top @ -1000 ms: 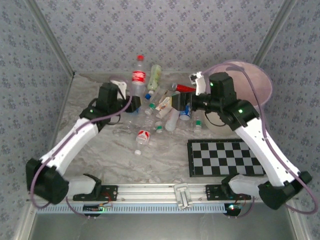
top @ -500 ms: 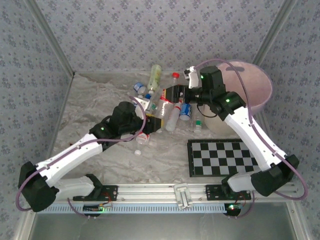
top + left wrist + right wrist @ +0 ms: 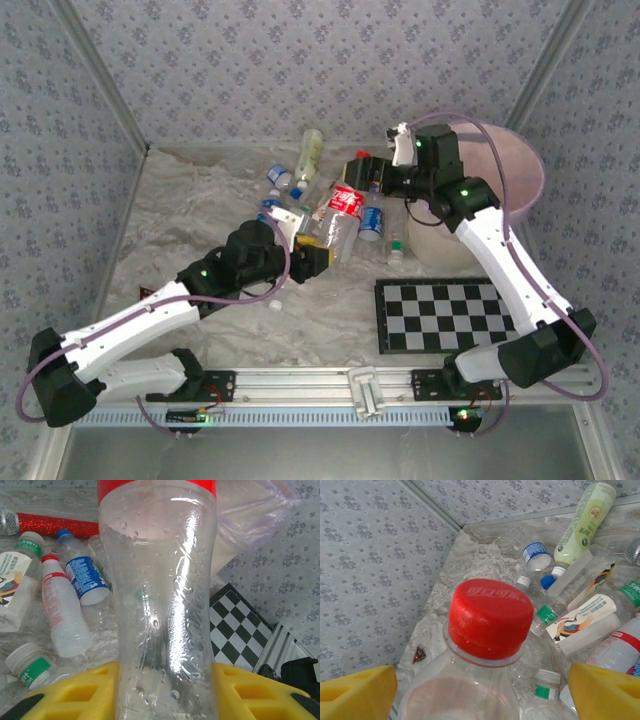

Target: Put the plastic bottles in the bin

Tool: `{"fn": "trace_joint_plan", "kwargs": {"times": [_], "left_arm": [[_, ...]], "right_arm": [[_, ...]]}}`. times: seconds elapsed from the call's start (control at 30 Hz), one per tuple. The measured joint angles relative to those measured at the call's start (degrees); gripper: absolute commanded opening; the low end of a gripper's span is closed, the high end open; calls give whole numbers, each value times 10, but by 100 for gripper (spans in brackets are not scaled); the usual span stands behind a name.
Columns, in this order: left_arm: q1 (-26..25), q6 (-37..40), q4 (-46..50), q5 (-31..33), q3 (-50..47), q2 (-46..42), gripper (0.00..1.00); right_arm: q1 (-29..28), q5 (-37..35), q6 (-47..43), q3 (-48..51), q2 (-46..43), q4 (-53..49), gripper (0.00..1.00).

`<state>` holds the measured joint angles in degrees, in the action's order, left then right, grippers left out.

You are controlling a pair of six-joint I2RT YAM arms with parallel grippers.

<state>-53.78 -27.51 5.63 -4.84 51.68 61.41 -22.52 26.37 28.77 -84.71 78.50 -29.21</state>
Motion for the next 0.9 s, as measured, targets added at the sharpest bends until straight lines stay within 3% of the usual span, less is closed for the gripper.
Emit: {"fn": "trace_joint_plan", "kwargs": {"times": [0.33, 0.47, 0.57, 0.67, 0.9], "left_arm": [[0, 11, -24, 5, 1, 19, 38], [0, 15, -23, 6, 18, 38, 38], [0, 15, -17, 6, 37, 56, 38], [0, 14, -16, 7, 46, 67, 40], [0, 12, -13, 17, 83, 82, 88]], "right_arm": [[10, 32, 18, -1, 7, 8, 70], [13, 36, 18, -12, 17, 8, 55], [22, 37, 18, -16, 19, 10, 39], [30, 39, 15, -19, 18, 8, 34], [69, 57, -1, -62, 16, -28, 27]]}}
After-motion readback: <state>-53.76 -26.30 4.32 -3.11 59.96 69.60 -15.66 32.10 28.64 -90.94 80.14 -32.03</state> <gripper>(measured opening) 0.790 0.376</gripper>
